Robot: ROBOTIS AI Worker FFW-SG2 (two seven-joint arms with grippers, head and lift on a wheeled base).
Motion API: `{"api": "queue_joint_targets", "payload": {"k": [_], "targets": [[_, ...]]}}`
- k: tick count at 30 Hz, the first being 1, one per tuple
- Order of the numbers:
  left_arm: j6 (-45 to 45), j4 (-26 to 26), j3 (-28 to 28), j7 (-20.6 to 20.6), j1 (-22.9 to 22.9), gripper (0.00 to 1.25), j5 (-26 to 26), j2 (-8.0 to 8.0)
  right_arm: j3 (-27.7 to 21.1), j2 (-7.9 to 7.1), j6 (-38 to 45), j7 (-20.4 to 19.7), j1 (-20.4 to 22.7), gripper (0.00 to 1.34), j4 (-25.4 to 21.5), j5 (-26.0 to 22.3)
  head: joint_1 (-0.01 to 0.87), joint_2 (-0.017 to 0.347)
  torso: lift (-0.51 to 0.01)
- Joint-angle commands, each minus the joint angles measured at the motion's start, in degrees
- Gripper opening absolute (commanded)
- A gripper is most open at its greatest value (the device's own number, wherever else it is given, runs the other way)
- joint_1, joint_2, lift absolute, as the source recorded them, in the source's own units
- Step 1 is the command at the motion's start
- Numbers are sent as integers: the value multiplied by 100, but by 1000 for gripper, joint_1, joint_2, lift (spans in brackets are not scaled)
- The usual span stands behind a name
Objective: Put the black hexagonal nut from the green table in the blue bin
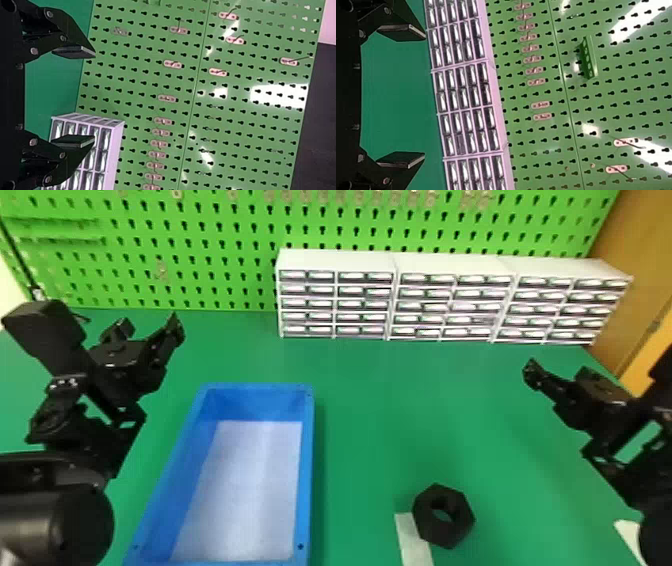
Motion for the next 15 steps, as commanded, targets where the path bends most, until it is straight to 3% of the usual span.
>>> {"api": "queue_joint_targets", "payload": {"k": [1, 15], "targets": [[0, 0, 5, 0, -8, 755, 5, 0, 14, -22, 9, 0, -4, 1106, -8, -19, 692, 8, -97], [0, 0, 23, 0, 1, 755, 5, 0, 32, -40, 27, 0, -13, 1106, -26, -19, 692, 8, -97]]}}
